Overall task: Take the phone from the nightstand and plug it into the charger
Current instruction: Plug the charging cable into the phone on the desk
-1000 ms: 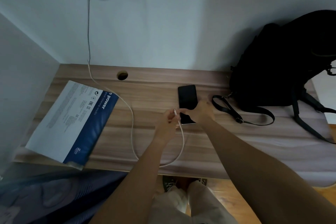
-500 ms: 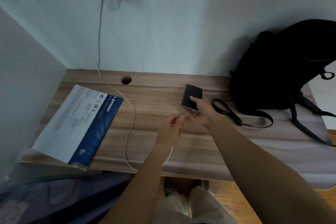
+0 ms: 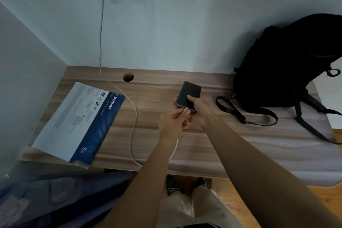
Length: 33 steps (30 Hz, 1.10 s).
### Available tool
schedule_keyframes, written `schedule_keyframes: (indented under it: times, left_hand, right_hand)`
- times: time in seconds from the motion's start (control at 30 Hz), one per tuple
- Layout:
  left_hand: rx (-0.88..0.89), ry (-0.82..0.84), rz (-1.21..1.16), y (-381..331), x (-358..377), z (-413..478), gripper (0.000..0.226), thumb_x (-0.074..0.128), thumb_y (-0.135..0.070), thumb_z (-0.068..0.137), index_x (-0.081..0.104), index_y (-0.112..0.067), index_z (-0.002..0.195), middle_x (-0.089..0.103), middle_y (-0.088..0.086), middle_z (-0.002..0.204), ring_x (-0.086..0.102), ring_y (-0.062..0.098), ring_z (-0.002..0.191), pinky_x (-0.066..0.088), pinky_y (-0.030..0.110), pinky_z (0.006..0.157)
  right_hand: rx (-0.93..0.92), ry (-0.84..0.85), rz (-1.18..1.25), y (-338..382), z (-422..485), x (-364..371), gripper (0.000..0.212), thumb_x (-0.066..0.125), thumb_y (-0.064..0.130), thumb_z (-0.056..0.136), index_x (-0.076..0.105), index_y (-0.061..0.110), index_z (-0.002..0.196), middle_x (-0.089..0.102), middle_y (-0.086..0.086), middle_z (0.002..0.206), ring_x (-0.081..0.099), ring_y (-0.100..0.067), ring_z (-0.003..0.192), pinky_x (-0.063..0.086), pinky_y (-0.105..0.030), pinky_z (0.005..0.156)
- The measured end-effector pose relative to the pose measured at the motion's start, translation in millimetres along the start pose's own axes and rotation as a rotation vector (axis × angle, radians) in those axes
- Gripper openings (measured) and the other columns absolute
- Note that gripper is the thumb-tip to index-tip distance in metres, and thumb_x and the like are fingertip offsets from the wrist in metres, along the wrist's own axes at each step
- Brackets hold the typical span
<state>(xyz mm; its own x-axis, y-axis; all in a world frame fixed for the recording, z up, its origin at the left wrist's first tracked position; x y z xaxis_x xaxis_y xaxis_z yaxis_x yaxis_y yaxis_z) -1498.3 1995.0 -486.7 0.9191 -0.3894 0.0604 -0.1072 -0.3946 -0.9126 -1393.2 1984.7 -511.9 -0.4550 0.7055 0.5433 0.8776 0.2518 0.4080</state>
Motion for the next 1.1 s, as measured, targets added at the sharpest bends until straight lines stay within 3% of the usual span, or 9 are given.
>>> schedule_keyframes:
  times: [0.17, 0.23, 0.33, 0.47, 0.57, 0.63, 0.7, 1.0, 1.1]
  left_hand:
    - [-0.033, 0.000, 0.043, 2, -3, 6, 0.012, 0.072, -0.017, 0.099, 0.079, -0.007, 0.102, 0.078, -0.003, 0.072, 0.069, 0.002, 0.055, 0.058, 0.016, 0.053]
    - [-0.048, 0.031, 0.072, 2, -2, 9, 0.018, 0.071, -0.016, 0.099, 0.078, -0.004, 0.110, 0.078, 0.002, 0.079, 0.069, 0.004, 0.057, 0.058, 0.017, 0.054]
    - [-0.053, 0.054, 0.086, 3, -1, 11, 0.020, 0.070, -0.015, 0.100, 0.077, -0.003, 0.115, 0.077, 0.007, 0.083, 0.067, 0.003, 0.056, 0.058, 0.018, 0.055]
    - [-0.051, 0.053, 0.092, 3, -3, 11, 0.008, 0.072, -0.016, 0.099, 0.079, -0.014, 0.103, 0.078, -0.003, 0.073, 0.069, 0.001, 0.055, 0.056, 0.016, 0.052]
    - [-0.065, 0.039, 0.109, 4, -5, 10, 0.006, 0.074, -0.018, 0.097, 0.080, -0.019, 0.097, 0.079, -0.005, 0.073, 0.072, 0.004, 0.056, 0.056, 0.017, 0.051]
    - [-0.085, 0.044, 0.099, 6, -5, 9, 0.007, 0.074, -0.017, 0.097, 0.080, -0.019, 0.095, 0.080, -0.006, 0.073, 0.074, 0.005, 0.058, 0.057, 0.017, 0.051]
    - [-0.122, 0.049, 0.065, 9, -5, 8, 0.007, 0.074, -0.016, 0.097, 0.081, -0.017, 0.094, 0.080, -0.006, 0.073, 0.075, 0.005, 0.061, 0.057, 0.016, 0.052]
    - [-0.182, 0.031, -0.046, 11, -8, 11, 0.015, 0.075, -0.016, 0.096, 0.080, -0.002, 0.102, 0.082, 0.002, 0.079, 0.080, 0.010, 0.073, 0.061, 0.018, 0.061]
    - [-0.224, 0.027, -0.105, 16, -9, 11, 0.015, 0.076, -0.016, 0.096, 0.080, -0.001, 0.097, 0.080, 0.004, 0.077, 0.078, 0.010, 0.072, 0.060, 0.017, 0.064]
  right_hand:
    - [0.008, -0.025, -0.010, -5, -2, -3, 0.044, 0.047, 0.024, 0.109, 0.053, -0.003, 0.143, 0.072, -0.023, 0.128, 0.078, -0.027, 0.073, 0.062, -0.035, 0.058]
    - [0.002, -0.036, 0.002, -3, 0, -3, 0.045, 0.046, 0.024, 0.109, 0.052, -0.003, 0.144, 0.067, -0.023, 0.139, 0.076, -0.029, 0.085, 0.061, -0.039, 0.069]
    - [-0.010, -0.048, 0.004, 0, 1, -3, 0.045, 0.046, 0.024, 0.110, 0.054, -0.005, 0.143, 0.068, -0.023, 0.135, 0.073, -0.030, 0.095, 0.058, -0.042, 0.081]
    - [-0.030, -0.065, -0.014, 0, -2, -4, 0.043, 0.047, 0.021, 0.109, 0.053, -0.005, 0.143, 0.065, -0.025, 0.142, 0.073, -0.032, 0.094, 0.058, -0.042, 0.079]
    - [-0.048, -0.073, -0.076, 1, -4, -7, 0.043, 0.048, 0.021, 0.109, 0.051, -0.002, 0.145, 0.066, -0.028, 0.138, 0.073, -0.035, 0.094, 0.060, -0.042, 0.069]
    - [-0.064, -0.082, -0.115, 1, -4, -8, 0.041, 0.050, 0.020, 0.109, 0.050, -0.001, 0.145, 0.066, -0.030, 0.137, 0.072, -0.039, 0.101, 0.060, -0.044, 0.072]
    - [-0.079, -0.089, -0.109, 2, -4, -9, 0.040, 0.051, 0.018, 0.109, 0.049, -0.001, 0.144, 0.065, -0.032, 0.137, 0.070, -0.042, 0.106, 0.059, -0.049, 0.080]
    - [-0.139, -0.071, -0.135, 6, -8, -3, 0.037, 0.052, 0.018, 0.108, 0.051, 0.004, 0.142, 0.067, -0.028, 0.135, 0.076, -0.037, 0.092, 0.063, -0.045, 0.071]
    - [-0.158, -0.070, -0.146, 6, -7, -1, 0.037, 0.052, 0.016, 0.108, 0.049, 0.003, 0.143, 0.066, -0.029, 0.136, 0.075, -0.040, 0.099, 0.063, -0.047, 0.076]
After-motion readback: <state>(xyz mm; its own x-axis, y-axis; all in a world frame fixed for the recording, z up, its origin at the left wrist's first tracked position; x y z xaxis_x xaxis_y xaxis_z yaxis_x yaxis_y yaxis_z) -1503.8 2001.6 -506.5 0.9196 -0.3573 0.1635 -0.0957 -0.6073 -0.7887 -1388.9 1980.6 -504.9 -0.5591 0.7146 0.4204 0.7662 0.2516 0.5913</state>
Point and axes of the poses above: each hand's wrist, its own z-axis towards the middle knuckle, its own x-axis out of the palm, y = z × x, the point moved 8 cm from there along z, towards the middle knuckle
